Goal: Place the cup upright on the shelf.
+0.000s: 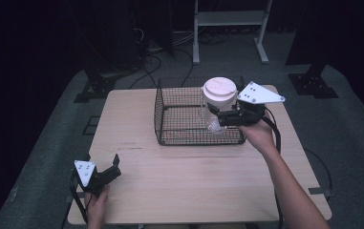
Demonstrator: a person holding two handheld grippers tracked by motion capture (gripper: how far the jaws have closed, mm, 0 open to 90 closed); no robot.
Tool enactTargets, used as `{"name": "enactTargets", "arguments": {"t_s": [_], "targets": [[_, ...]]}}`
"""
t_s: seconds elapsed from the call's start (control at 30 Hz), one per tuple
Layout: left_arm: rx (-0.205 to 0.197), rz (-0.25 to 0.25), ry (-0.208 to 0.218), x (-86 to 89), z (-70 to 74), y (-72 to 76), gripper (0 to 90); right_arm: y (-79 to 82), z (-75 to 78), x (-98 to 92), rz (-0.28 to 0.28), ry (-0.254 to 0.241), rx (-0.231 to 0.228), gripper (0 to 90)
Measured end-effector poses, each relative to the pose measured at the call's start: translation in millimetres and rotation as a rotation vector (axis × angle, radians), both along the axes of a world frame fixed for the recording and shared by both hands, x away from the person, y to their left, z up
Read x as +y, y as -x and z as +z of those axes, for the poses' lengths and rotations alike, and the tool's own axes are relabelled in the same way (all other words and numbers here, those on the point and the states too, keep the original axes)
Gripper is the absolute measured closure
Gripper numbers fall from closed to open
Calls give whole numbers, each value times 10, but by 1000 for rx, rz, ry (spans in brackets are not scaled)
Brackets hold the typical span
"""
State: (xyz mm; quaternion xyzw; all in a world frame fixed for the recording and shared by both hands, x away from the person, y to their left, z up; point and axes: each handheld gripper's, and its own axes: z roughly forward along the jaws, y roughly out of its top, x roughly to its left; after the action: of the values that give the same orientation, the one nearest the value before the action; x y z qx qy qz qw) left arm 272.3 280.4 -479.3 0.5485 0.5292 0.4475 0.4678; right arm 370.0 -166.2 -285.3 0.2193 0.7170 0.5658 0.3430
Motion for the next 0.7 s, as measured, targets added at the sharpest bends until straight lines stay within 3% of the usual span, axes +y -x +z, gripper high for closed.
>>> {"name": "enactTargets", "arguments": {"t_s": [0.7], "targets": [[-2, -3, 0, 2, 0, 1, 0, -439, 39, 202, -73, 29, -5, 47]]}}
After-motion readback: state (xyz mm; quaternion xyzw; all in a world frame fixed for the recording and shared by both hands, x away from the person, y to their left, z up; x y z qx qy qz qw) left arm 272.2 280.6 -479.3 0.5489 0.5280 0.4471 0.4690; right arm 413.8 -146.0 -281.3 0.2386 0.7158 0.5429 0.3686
